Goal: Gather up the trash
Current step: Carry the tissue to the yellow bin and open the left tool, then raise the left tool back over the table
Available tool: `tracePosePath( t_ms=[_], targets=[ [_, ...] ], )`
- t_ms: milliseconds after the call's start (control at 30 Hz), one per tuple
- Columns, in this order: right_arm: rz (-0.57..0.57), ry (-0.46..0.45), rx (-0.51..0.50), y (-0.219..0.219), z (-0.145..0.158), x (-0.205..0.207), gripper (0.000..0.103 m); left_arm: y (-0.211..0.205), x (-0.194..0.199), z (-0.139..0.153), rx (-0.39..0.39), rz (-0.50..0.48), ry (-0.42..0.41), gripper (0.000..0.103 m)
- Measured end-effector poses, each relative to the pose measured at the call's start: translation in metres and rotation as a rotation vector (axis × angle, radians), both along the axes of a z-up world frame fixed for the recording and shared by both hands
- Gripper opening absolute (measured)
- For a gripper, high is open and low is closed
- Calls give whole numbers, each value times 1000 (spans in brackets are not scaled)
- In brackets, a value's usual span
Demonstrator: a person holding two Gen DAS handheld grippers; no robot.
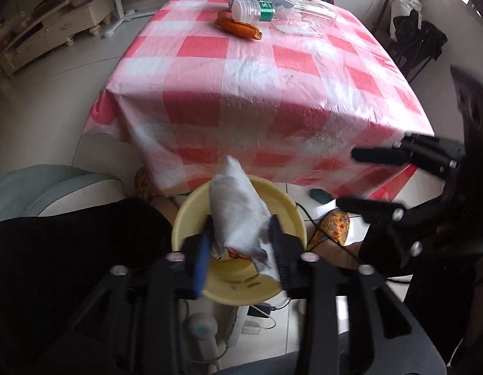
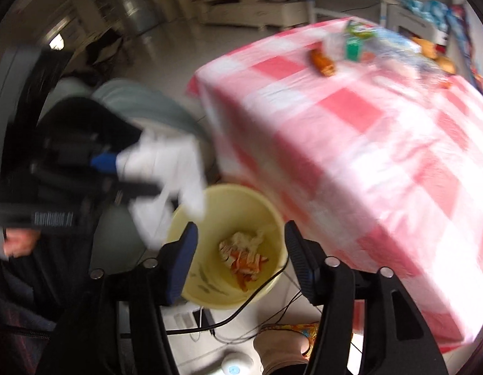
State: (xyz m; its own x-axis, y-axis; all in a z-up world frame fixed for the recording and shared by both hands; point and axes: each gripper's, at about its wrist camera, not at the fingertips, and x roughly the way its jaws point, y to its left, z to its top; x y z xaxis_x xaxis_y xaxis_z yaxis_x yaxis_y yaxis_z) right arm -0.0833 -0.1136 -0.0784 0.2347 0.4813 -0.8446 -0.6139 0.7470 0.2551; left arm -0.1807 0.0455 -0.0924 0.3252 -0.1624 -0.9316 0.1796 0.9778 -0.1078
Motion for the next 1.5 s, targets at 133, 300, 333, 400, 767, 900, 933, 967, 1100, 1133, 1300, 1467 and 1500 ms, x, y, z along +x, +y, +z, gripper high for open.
tracePosePath(
  t_ms=[133,300,333,400,767,900,933,967,1100,1133,1300,1467,1500],
  targets=[
    [-68,-34,34,-11,6,4,61,-6,-6,7,49,-10,-58,59],
    [-117,-76,39,-25,12,7,65,-7,-7,12,102,10,-130,68],
    [-127,-86,42,-26,13,9,66,-7,-6,13,107,15,-143,72],
    [-142,-104,54,-30,13,9,67,-6,-6,17,114,26,-183,77],
    [-204,-199,70,-29,22,11,74,0,5,26,86,63,-275,88],
    [-241,-237,73,-32,27,12,74,-3,14,34,103,47,-309,89],
    [-252,-244,76,-34,28,12,75,-4,19,40,109,43,-327,89],
    [-265,-251,79,-36,29,13,75,-4,23,44,110,41,-340,89],
    [-327,-288,91,-43,34,16,76,-3,46,71,111,42,-417,93],
    [-338,-294,93,-45,35,18,78,-3,53,79,108,43,-443,95],
    [-373,-291,90,-51,32,24,79,3,75,76,99,67,-487,96],
    [-356,-301,66,-42,28,27,79,23,91,46,62,163,-362,96],
    [-350,-302,61,-40,27,27,79,25,92,50,42,178,-379,96]
  ],
)
